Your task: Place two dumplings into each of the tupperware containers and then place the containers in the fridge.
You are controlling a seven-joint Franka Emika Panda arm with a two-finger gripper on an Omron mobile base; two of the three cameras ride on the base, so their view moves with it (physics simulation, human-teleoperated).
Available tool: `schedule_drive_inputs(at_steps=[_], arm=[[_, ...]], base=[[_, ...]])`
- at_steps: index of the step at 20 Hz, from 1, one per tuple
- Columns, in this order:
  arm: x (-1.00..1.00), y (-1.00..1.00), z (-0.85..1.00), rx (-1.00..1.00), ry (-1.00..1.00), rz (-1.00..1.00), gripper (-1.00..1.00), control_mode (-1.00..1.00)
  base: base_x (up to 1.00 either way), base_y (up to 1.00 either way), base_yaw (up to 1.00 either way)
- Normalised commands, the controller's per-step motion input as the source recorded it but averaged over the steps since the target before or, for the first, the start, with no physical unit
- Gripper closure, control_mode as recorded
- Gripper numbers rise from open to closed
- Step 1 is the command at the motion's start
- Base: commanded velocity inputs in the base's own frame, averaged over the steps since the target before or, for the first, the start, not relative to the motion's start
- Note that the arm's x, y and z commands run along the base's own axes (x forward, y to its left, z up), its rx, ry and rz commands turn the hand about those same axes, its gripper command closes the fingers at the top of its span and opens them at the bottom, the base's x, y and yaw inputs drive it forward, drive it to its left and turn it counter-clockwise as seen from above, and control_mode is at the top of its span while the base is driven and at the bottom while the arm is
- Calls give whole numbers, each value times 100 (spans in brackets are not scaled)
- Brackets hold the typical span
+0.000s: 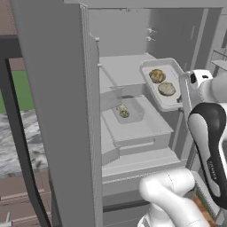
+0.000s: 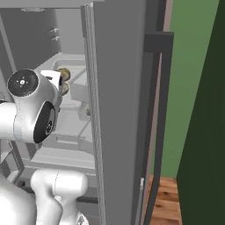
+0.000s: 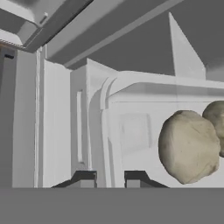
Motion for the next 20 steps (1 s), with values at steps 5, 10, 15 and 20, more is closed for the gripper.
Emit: schedule_drive_inputs(at_steps=[5,10,15,20], arm=[[79,2,12,1,-5,6,100,-100],[98,0,0,0,0,5,100,-100],[93,11,3,0,0,0,100,-100],[92,0,0,0,0,1,100,-100]], base=[[0,0,0],[0,0,0],[0,0,0],[0,0,0]])
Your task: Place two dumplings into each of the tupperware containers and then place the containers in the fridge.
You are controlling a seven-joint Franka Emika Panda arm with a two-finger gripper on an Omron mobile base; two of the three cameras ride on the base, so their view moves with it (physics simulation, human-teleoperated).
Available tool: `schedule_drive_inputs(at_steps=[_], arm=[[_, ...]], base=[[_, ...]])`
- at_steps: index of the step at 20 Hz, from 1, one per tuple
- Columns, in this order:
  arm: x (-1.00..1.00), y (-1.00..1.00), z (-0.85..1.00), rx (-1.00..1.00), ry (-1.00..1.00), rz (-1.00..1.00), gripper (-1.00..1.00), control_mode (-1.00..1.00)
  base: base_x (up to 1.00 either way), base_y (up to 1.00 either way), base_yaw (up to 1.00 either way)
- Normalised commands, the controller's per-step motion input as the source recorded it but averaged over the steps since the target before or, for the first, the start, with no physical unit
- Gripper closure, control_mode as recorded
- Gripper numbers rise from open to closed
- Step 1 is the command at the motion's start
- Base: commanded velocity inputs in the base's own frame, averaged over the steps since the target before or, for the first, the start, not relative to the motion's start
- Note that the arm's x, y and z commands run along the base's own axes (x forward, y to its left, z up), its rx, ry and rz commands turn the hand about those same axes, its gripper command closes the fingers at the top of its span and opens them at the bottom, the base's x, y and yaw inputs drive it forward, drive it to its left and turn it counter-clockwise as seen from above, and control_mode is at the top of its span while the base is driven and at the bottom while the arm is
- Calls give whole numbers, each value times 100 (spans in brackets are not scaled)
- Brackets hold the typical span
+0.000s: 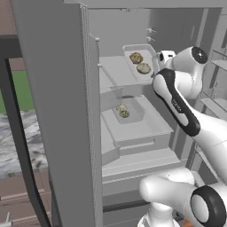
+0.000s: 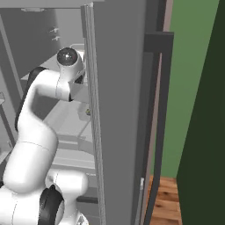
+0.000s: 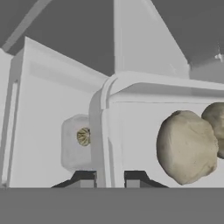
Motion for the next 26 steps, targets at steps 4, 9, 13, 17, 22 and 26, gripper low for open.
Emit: schedule_drive_inputs(at_steps=[4,9,13,17,22,26], arm=[[99,1,0,0,0,4,100,-100],[92,14,-4,0,9,1,100,-100],[45,4,-37,0,9,3,100,-100],[21,7,-29,0,6,4,100,-100],[19,0,-2,0,-7,0,100,-100],[31,3,-3,0,-5,0,100,-100]], base=[[0,0,0],[0,0,0],[0,0,0],[0,0,0],[0,0,0],[0,0,0]])
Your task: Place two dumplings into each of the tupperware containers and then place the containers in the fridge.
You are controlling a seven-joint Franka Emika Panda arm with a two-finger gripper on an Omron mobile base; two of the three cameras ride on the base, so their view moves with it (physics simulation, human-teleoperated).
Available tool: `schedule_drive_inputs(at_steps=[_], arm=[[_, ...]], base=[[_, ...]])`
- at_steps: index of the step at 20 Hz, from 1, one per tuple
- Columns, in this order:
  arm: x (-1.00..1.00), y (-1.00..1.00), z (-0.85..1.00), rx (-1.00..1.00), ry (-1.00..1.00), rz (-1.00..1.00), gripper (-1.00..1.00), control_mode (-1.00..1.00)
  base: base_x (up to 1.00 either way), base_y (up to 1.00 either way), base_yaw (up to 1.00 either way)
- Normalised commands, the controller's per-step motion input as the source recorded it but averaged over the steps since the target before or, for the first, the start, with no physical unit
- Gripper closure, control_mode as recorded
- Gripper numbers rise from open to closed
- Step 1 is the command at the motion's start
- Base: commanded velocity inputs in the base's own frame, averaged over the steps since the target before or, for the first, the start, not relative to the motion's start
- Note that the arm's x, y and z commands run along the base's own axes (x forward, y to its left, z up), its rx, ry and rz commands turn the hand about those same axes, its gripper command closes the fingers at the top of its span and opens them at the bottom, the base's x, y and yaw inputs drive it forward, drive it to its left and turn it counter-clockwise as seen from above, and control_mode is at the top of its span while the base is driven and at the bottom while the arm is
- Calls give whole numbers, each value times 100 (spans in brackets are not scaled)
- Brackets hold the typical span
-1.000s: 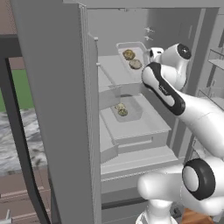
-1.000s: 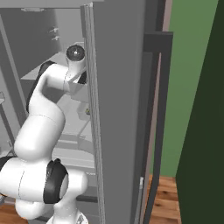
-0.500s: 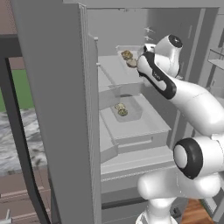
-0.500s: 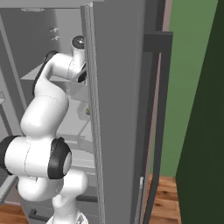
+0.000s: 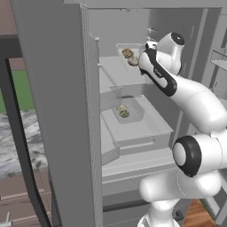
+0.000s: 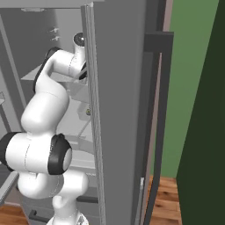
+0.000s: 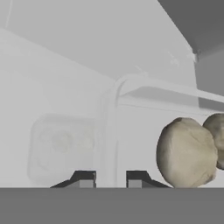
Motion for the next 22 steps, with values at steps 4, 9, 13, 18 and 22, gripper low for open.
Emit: schedule_drive_inputs(at_steps=[4,9,13,18,22], arm=[[13,6,-1,0,-1,0,-100,-100],[1,0,0,0,-1,0,-100,-100],[-9,0,17,0,-14,0,-100,-100],[-49,3,11,0,-11,-3,-100,-100],[-99,0,33,-1,-1,-6,-100,-100]], base=[[0,0,0],[0,0,0],[0,0,0],[0,0,0],[0,0,0]])
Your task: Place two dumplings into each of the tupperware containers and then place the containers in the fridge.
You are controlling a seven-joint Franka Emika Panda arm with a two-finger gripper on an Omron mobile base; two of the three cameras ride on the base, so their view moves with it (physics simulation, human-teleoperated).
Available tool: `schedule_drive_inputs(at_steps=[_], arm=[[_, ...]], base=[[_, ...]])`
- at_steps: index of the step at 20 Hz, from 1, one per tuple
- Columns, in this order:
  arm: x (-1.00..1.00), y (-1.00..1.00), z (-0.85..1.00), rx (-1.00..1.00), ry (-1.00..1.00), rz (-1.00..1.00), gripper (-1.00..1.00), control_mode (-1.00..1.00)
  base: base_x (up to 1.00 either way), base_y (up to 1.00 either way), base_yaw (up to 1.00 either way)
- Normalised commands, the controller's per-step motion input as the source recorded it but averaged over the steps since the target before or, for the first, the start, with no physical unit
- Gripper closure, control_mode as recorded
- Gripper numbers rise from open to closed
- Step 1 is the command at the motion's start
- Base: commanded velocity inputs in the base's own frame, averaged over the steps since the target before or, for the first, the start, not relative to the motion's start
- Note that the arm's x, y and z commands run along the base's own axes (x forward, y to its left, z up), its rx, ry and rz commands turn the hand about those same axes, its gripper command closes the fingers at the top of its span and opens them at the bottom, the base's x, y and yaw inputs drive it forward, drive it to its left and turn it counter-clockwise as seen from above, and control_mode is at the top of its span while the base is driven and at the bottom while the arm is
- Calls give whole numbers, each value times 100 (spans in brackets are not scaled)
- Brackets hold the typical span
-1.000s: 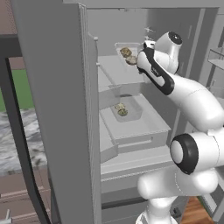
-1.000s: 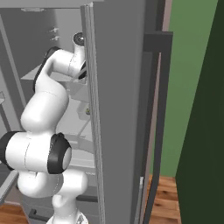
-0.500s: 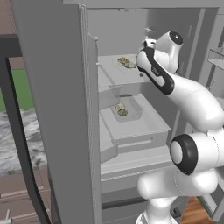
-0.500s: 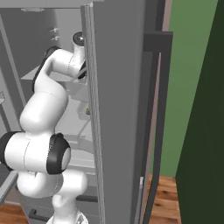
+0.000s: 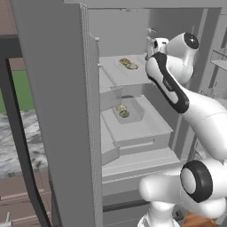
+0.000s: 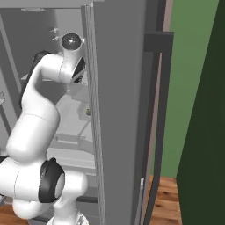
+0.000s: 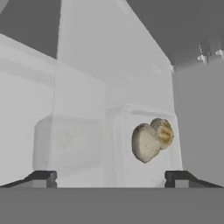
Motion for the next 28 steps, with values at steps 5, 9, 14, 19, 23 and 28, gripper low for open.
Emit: schedule_drive_inputs(at_steps=[5,9,14,19,23,28], arm=[[-100,10,7,-5,4,-2,-100,-100],[-100,1,0,-2,10,0,-100,-100],[-100,0,-11,-4,15,0,-100,-100],[-99,0,-22,-2,20,0,-100,-100],[-91,-1,-19,-2,15,0,-100,-100],[-74,0,-23,-7,10,0,-100,-100]], base=[[0,0,0],[0,0,0],[0,0,0],[0,0,0],[0,0,0],[0,0,0]])
